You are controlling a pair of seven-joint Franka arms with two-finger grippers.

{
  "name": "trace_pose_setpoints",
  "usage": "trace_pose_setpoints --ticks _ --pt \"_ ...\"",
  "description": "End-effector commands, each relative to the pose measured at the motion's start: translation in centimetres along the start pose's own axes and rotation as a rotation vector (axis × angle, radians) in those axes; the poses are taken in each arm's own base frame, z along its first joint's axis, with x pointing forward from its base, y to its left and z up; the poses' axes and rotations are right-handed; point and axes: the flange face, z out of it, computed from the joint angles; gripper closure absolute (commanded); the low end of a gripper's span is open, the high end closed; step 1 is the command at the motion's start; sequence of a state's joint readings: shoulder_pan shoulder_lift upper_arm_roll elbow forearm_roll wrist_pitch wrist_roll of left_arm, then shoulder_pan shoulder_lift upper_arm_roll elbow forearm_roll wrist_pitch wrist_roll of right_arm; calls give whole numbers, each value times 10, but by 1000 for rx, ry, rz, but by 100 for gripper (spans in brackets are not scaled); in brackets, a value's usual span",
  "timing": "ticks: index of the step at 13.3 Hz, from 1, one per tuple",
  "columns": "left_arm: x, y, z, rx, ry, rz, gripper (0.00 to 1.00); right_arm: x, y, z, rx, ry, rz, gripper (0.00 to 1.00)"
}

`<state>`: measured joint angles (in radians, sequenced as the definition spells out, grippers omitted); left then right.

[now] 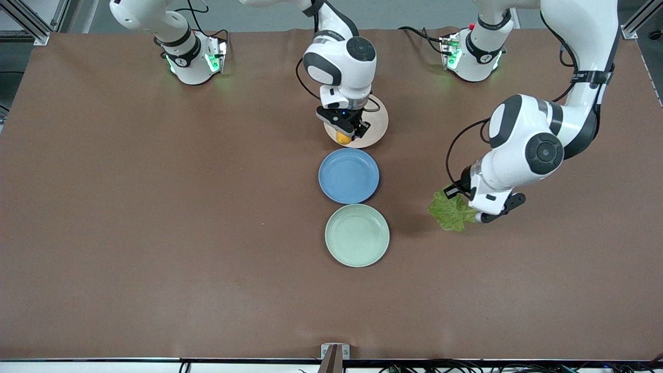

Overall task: Pick lemon and lettuce from plates
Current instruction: 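Lift the lettuce with the left gripper while the right gripper lifts the lemon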

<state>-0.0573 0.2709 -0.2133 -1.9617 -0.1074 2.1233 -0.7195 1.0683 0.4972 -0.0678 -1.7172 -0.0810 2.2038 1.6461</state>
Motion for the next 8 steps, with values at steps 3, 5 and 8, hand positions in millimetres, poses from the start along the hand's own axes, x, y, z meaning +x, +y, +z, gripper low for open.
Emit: trace_pose_setpoints --ticks 3,5,8 --pt "-5 -69 55 -45 66 -4 100 155 62 -47 6 -30 -195 100" --pt "4 -86 78 -64 93 -17 100 227 105 -44 7 -73 -280 100" --pt "9 -106 107 -68 106 33 100 315 169 -17 -16 -108 -393 100"
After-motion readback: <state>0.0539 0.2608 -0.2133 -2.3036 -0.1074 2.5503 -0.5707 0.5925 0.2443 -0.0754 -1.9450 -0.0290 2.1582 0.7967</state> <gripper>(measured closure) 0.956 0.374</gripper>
